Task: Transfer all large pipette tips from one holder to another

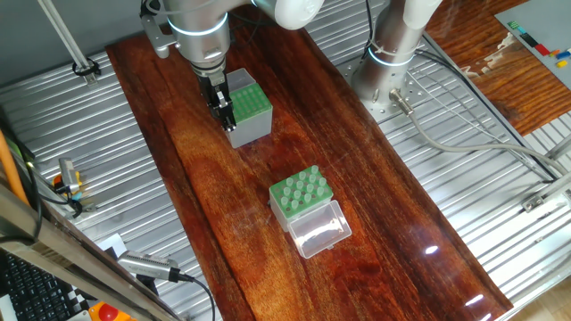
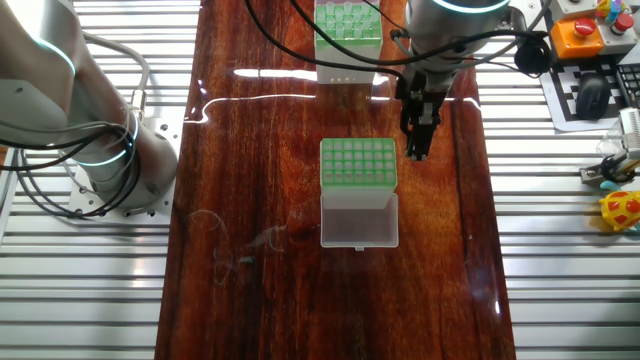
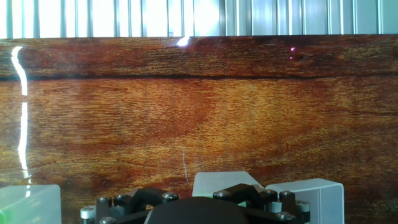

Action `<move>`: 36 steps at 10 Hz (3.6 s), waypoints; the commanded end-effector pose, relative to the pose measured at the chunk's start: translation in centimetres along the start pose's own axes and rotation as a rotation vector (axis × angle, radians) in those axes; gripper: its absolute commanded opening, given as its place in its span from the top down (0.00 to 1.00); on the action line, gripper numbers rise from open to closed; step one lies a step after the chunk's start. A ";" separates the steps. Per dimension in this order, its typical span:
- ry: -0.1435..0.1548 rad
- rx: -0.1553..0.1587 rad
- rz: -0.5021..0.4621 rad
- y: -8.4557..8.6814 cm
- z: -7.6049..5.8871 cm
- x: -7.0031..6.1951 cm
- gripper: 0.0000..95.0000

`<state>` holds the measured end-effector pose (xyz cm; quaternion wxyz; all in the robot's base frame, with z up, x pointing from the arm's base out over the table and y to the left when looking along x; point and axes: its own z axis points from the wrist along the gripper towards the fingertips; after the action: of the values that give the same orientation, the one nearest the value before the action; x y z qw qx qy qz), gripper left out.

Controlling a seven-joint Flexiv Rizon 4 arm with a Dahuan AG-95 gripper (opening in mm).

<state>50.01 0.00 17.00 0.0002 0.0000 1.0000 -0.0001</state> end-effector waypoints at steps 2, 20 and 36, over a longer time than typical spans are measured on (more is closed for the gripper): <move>-0.025 -0.020 -0.049 0.0 0.0 0.0 1.00; -0.023 -0.015 -0.049 0.0 0.0 0.0 1.00; -0.023 -0.015 -0.088 0.0 0.0 0.1 1.00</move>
<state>49.93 0.00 16.97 0.0118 -0.0466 0.9988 0.0079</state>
